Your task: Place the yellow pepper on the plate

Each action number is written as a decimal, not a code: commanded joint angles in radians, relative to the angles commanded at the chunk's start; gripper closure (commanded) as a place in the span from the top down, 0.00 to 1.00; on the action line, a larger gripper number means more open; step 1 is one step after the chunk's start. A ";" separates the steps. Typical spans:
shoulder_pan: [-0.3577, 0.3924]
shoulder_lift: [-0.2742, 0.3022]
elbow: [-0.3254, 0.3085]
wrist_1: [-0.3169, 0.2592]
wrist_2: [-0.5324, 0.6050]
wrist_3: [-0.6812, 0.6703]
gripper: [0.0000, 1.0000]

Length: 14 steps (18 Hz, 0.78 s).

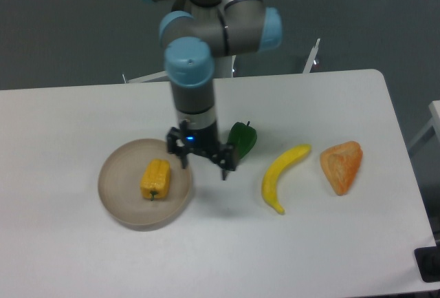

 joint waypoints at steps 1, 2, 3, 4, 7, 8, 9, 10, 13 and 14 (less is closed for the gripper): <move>0.029 -0.002 0.017 0.000 0.002 0.064 1.00; 0.040 -0.005 0.028 -0.002 0.002 0.100 1.00; 0.057 -0.005 0.032 0.000 0.002 0.137 1.00; 0.080 -0.005 0.035 -0.002 0.000 0.205 1.00; 0.103 -0.015 0.040 0.003 0.002 0.270 1.00; 0.103 -0.018 0.040 0.000 0.003 0.307 1.00; 0.103 -0.015 0.037 0.000 0.003 0.323 1.00; 0.105 -0.015 0.035 0.002 0.002 0.324 1.00; 0.106 -0.015 0.035 0.000 0.002 0.323 1.00; 0.108 -0.015 0.037 0.002 0.002 0.323 1.00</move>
